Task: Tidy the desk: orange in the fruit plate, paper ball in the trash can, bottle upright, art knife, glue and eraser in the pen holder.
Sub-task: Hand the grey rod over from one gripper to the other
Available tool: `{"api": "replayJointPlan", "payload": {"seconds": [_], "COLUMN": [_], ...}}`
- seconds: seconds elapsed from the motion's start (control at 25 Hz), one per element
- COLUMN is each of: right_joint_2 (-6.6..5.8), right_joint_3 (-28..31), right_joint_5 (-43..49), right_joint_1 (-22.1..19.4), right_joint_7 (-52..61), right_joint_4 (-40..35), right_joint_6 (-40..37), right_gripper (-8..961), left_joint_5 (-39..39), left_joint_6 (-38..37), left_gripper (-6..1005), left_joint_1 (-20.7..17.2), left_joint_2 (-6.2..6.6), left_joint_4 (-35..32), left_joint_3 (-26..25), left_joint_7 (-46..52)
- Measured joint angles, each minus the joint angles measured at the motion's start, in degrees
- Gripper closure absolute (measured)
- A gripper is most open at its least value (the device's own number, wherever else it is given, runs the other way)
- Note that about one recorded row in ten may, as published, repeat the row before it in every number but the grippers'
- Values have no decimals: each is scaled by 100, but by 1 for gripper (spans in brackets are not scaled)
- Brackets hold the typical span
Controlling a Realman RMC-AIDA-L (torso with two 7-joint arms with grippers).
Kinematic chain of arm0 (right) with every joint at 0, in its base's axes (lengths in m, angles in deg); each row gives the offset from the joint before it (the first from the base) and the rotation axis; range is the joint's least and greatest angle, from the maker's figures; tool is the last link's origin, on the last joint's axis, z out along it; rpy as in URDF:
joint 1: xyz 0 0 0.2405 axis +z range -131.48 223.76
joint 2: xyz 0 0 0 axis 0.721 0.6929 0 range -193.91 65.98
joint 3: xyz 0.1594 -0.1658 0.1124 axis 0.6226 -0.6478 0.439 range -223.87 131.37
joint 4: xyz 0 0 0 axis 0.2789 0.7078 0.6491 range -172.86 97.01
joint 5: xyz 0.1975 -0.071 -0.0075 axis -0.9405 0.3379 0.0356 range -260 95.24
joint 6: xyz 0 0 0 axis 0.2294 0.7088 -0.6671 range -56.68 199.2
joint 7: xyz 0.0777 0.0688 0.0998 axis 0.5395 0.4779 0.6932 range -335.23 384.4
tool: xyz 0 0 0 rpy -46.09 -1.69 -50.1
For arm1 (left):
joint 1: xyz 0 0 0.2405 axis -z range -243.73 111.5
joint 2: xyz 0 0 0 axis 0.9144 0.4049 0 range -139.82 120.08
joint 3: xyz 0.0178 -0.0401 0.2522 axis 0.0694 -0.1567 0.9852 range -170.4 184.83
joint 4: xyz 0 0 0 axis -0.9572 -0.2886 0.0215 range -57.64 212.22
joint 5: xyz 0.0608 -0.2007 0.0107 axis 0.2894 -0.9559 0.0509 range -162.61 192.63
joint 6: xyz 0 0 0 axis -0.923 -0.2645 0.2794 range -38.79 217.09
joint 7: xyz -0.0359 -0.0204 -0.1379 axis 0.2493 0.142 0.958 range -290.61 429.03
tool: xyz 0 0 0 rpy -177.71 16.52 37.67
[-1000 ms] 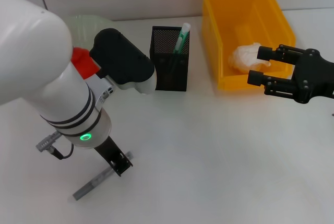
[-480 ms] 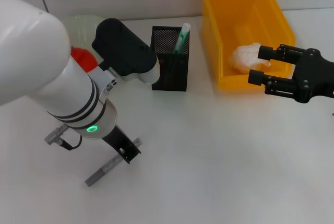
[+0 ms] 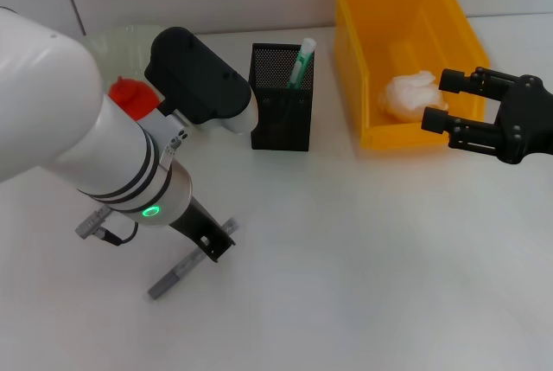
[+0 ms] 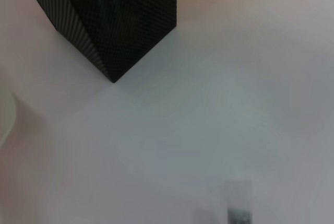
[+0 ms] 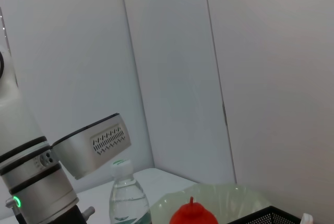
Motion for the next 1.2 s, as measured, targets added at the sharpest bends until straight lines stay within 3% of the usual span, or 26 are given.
{"api": "replayJointPlan", "payload": {"seconds": [0.24,0.8,1.2], "right_joint_2": [-11,-14,-14], "right_joint_3": [57,59,40], "right_joint_5": [0,2,42], "right_joint_1": [-6,33,136], "right_joint_7": [1,38,44], "right_joint_4": [-2,-5,30], "right_joint_6": [3,150,384], "right_gripper": [231,231,232], "left_joint_5": [5,-14,-56], "left_joint_6": [169,817,638], "left_gripper": [875,879,879], "left_joint_1": [-93,-730,-898], "left_joint_2": [12,26,36], "left_joint_4": [-31,-463,-743], "left_joint_3": [-8,-135,-299], "left_joint_7": [-36,-320,-405]}}
